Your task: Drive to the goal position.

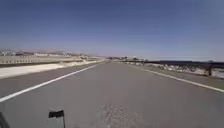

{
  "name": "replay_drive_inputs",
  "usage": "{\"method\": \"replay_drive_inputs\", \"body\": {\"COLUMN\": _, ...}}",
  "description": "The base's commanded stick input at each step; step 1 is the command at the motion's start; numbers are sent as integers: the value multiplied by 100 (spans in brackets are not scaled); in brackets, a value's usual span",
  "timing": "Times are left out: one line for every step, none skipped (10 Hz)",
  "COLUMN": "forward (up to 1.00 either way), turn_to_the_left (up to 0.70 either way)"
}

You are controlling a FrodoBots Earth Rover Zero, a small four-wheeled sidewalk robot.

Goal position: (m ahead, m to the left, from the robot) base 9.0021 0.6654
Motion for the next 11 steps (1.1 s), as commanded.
{"method": "replay_drive_inputs", "body": {"forward": 100, "turn_to_the_left": 0}}
{"method": "replay_drive_inputs", "body": {"forward": 100, "turn_to_the_left": 0}}
{"method": "replay_drive_inputs", "body": {"forward": 100, "turn_to_the_left": 0}}
{"method": "replay_drive_inputs", "body": {"forward": 100, "turn_to_the_left": 0}}
{"method": "replay_drive_inputs", "body": {"forward": 100, "turn_to_the_left": 0}}
{"method": "replay_drive_inputs", "body": {"forward": 100, "turn_to_the_left": 0}}
{"method": "replay_drive_inputs", "body": {"forward": 100, "turn_to_the_left": 0}}
{"method": "replay_drive_inputs", "body": {"forward": 100, "turn_to_the_left": 0}}
{"method": "replay_drive_inputs", "body": {"forward": 100, "turn_to_the_left": 0}}
{"method": "replay_drive_inputs", "body": {"forward": 100, "turn_to_the_left": 0}}
{"method": "replay_drive_inputs", "body": {"forward": 100, "turn_to_the_left": 0}}
